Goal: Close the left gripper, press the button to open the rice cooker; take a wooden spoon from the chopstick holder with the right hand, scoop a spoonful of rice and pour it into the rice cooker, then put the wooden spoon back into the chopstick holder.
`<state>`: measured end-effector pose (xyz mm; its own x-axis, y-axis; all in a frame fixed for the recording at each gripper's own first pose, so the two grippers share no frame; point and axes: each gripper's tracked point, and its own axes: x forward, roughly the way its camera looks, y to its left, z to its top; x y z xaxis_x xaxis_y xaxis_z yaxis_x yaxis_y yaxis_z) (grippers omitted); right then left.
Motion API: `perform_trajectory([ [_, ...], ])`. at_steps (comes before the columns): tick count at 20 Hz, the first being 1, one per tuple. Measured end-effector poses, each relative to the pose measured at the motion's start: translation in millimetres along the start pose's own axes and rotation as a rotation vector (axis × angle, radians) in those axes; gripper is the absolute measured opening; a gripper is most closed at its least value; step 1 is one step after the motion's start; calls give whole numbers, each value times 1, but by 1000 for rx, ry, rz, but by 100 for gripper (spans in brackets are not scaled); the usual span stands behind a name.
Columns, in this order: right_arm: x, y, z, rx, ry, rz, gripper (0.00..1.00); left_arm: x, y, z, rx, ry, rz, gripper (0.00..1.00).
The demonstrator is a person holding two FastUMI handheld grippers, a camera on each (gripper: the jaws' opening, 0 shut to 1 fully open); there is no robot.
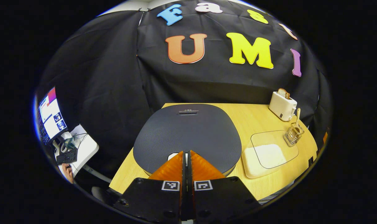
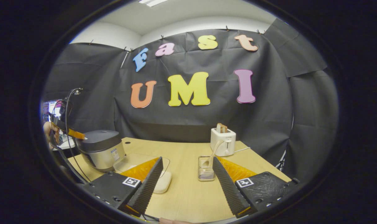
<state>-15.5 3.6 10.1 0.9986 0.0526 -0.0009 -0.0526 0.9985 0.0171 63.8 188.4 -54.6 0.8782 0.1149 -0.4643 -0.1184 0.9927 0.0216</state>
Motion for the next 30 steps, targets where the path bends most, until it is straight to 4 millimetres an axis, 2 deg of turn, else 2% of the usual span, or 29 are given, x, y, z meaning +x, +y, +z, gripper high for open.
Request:
perform_trajectory([
  [3,0,-6,0,5,1,-12,96,-2,1,7,-40,-42,10,3],
  [4,0,-8,0,8,1,-15,95,-8,1,14,-55,-76,19,3],
  [8,3,-13,0,15,6,-30,95,-30,-5,51,-64,-225,34,6],
  [9,3,-13,-1,16,7,-31,95,-37,-10,59,-67,-256,22,19],
  [10,4,-13,-1,17,9,-31,95,-44,-14,65,-63,-284,18,26],
  [11,3,-14,-3,17,11,-31,95,-52,-16,72,-56,-310,24,48],
  [12,4,-15,-2,18,13,-31,96,-59,-20,72,-49,-313,21,59],
  [13,5,-15,-3,19,15,-34,95,-64,-24,72,-43,-319,28,76],
  [14,6,-16,-3,20,17,-35,95,-68,-29,73,-34,-334,26,100],
  [15,6,-17,-4,21,18,-36,95,-73,-35,74,-23,-345,22,95],
  [16,6,-17,-4,21,19,-38,95,-77,-38,74,-12,-357,25,95],
  [20,9,-20,-6,22,25,-46,96,-97,-57,77,-15,-430,19,100],
  [21,10,-21,-7,23,27,-48,95,-102,-62,75,-18,-440,11,97],
  [23,11,-24,-8,24,29,-54,96,-108,-70,72,-26,-462,-4,97],
  [26,15,-29,-8,26,29,-68,96,-115,-79,59,-32,-479,-10,97],
  [30,30,-43,-14,40,44,-91,96,-109,-93,34,-14,-462,-18,97],
])
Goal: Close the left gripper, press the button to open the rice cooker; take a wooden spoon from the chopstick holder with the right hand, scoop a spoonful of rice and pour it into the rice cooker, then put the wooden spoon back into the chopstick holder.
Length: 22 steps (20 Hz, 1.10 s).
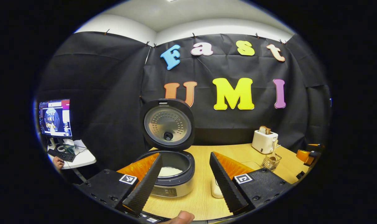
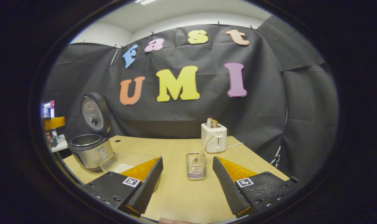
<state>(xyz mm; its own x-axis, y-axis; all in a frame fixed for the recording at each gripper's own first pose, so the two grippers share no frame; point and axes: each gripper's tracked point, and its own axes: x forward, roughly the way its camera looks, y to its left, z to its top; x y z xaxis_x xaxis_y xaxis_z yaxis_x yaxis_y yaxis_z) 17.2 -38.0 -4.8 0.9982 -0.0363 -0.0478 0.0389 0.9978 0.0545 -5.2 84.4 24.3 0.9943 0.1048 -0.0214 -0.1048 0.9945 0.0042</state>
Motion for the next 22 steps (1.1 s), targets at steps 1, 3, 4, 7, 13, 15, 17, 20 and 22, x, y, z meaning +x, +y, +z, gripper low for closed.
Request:
perform_trajectory([
  [1,7,-6,-1,6,2,-10,95,-1,-4,-5,3,-1,1,97],
  [3,22,-21,-1,15,0,-37,96,1,-16,-11,3,-6,-18,97],
  [4,32,-29,-2,14,5,-53,95,3,-25,-14,0,-10,-33,98],
  [7,71,-50,-9,30,32,-74,95,6,-40,-21,-3,-7,-76,97],
  [13,167,-48,-17,147,129,0,96,11,-44,-22,-14,-1,-103,97],
  [15,199,-41,-18,165,166,29,96,12,-37,-23,-8,-1,-91,97],
  [17,231,-45,-23,155,211,18,96,14,-31,-23,-8,2,-82,97],
  [20,269,-50,-31,165,293,9,89,14,-27,-22,-9,-2,-78,98],
  [22,286,-52,-40,184,350,6,94,15,-29,-21,-10,-5,-88,97],
])
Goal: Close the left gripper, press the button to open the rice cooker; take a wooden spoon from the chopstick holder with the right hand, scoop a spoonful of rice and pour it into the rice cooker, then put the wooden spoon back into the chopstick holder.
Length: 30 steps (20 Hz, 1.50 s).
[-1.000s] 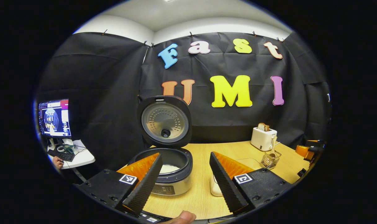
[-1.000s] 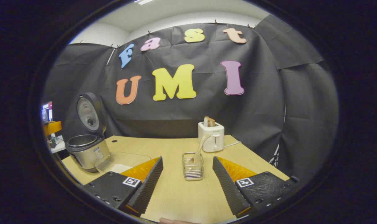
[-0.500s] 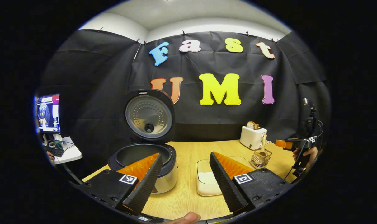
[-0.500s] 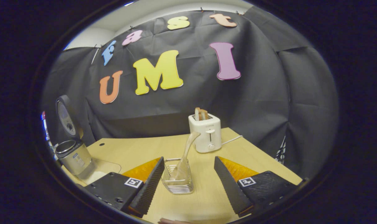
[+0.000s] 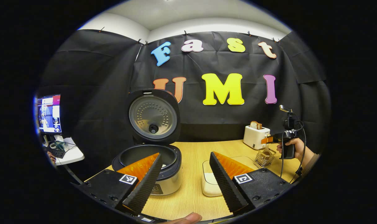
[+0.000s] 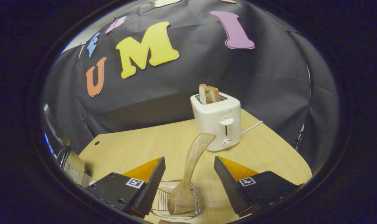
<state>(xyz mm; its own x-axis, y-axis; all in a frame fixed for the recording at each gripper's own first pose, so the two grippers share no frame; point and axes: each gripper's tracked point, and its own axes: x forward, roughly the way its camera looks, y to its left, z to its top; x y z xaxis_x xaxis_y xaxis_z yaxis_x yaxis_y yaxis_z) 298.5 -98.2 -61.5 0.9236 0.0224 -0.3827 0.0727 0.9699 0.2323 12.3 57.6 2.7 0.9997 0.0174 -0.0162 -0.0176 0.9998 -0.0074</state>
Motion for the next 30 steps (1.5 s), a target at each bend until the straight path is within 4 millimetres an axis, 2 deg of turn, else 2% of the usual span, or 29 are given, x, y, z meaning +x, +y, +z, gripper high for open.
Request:
perform_trajectory([
  [1,8,-1,-1,6,30,-6,92,1,-1,2,-5,-2,-4,97],
  [2,13,0,-2,5,52,-6,82,1,-1,2,-12,-1,-6,97],
  [3,16,0,-3,-6,61,-11,78,0,-2,2,-18,1,-7,97],
  [4,19,-2,-4,-12,72,-35,60,0,-4,2,-16,0,-15,97],
  [5,24,1,-4,-26,75,-42,55,-1,-6,3,-7,-1,-20,100],
  [6,25,2,-4,-39,83,-46,34,-2,-5,2,2,-2,-17,98],
  [7,24,6,-7,-35,88,-32,24,-3,-5,4,6,-5,-15,97],
  [9,17,16,-6,-11,83,-3,13,-3,-8,5,1,-10,-18,100],
  [11,6,15,-1,-13,53,-24,13,-3,-6,7,1,-14,-18,97],
  [12,-3,14,4,-20,24,-43,6,-4,-5,8,4,-18,-12,97],
  [13,-11,17,7,-35,6,-39,6,-4,-2,10,6,-21,-5,97],
  [17,-60,36,25,-120,-107,-47,8,-5,3,13,0,-28,5,97],
  [20,-94,56,39,-150,-168,-45,6,-5,1,8,6,-7,-3,97],
  [21,-104,66,44,-160,-187,-45,7,-5,0,8,13,-5,-7,97],
  [24,-136,106,58,-197,-240,-11,4,-10,2,11,30,-17,-7,97],
  [25,-145,122,60,-204,-249,8,7,-12,2,14,32,-22,-5,97],
  [30,-179,206,46,-246,-278,128,6,-17,15,20,23,-46,0,97],
])
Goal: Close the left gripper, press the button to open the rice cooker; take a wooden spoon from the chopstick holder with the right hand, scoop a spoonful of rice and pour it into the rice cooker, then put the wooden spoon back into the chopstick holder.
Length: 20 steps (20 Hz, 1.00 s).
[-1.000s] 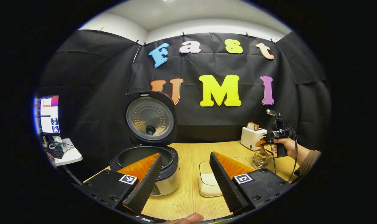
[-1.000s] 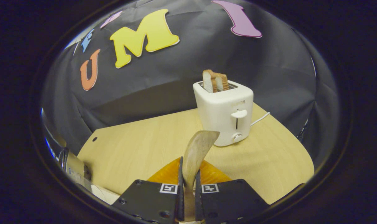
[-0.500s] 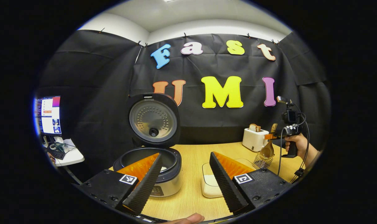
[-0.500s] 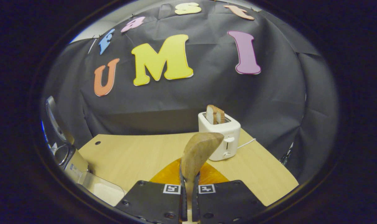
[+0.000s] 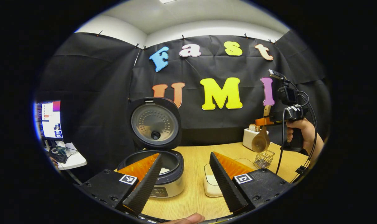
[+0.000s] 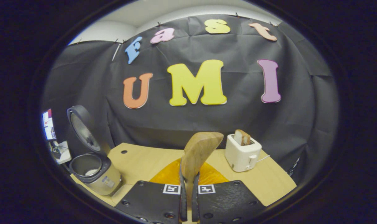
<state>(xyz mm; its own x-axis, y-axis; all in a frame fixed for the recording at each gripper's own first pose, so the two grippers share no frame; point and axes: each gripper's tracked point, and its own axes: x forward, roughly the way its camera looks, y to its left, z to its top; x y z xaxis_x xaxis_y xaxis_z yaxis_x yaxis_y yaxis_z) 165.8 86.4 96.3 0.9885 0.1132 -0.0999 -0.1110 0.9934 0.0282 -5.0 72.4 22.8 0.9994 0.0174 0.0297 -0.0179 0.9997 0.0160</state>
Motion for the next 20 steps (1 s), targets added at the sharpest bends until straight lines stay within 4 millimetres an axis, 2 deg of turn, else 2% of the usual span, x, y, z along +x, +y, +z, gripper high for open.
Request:
perform_trajectory([
  [3,0,39,-12,-4,0,49,6,1,9,3,2,-5,17,97],
  [7,19,59,-53,-21,26,42,6,0,16,8,-7,-25,32,97],
  [10,34,59,-90,-15,65,32,6,0,17,11,-40,-33,16,97],
  [14,46,42,-128,-43,96,-23,6,2,23,4,-43,-6,29,97],
  [16,49,34,-139,-80,103,-48,6,4,24,1,-37,1,39,97],
  [18,49,35,-138,-95,88,-38,6,5,22,1,-48,3,39,100],
  [20,47,38,-140,-112,85,-33,6,6,18,0,-53,7,28,97],
])
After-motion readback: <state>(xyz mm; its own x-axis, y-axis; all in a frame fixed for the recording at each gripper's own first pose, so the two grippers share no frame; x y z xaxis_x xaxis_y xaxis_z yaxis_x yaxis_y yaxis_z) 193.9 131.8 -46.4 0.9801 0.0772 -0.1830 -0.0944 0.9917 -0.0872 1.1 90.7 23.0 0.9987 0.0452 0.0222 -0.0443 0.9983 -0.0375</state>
